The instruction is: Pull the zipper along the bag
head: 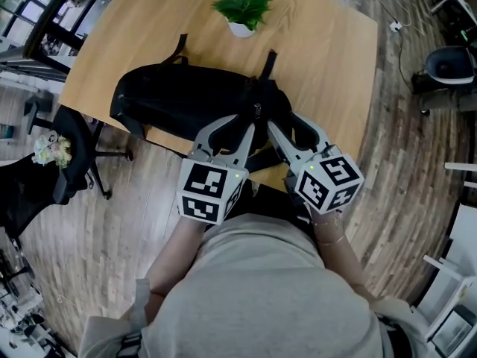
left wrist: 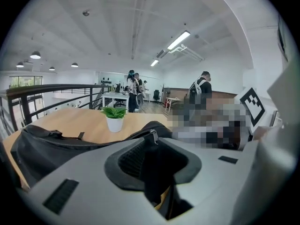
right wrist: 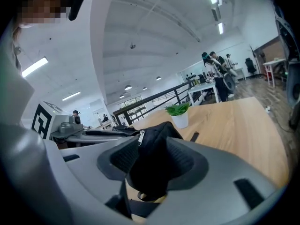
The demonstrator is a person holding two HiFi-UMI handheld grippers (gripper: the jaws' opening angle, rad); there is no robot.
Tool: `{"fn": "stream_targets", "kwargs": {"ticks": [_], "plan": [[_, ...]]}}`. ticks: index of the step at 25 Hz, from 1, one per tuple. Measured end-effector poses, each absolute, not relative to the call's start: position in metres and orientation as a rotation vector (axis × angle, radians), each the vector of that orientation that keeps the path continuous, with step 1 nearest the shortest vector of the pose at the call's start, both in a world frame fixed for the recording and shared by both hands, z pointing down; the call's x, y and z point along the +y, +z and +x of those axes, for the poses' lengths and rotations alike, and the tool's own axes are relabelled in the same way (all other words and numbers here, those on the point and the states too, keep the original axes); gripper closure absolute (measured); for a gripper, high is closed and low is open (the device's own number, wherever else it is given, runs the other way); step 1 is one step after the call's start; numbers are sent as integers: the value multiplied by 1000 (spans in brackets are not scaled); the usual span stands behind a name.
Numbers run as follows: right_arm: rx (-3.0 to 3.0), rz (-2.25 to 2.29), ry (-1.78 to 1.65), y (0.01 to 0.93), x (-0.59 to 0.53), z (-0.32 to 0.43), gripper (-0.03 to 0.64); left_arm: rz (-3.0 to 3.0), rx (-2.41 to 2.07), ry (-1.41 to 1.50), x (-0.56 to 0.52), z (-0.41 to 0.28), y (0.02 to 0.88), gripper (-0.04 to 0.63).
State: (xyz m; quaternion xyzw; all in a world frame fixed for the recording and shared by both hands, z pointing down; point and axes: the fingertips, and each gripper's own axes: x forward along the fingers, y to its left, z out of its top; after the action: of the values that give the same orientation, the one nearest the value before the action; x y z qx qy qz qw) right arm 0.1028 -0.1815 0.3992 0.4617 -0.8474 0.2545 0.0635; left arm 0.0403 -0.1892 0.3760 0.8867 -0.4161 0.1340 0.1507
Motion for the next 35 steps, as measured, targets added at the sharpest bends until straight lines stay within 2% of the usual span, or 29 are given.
{"fn": "stream_targets", "kwargs": {"ticks": [6,13,27,35], "plan": [[-2499,1407,811,412,-181,96,445,2678,-1113,485,-195,43,368,497],[-2493,1415,844,412,-178,95,525,2822,-976,646,-187,61,371,497],[-2484,1470,935,411,-179,98,531,3011,-837,890,-190,78,383,497],[-2478,1486,972,414,-183,100,532,3095,-859,933,-191,81,382,486]]}}
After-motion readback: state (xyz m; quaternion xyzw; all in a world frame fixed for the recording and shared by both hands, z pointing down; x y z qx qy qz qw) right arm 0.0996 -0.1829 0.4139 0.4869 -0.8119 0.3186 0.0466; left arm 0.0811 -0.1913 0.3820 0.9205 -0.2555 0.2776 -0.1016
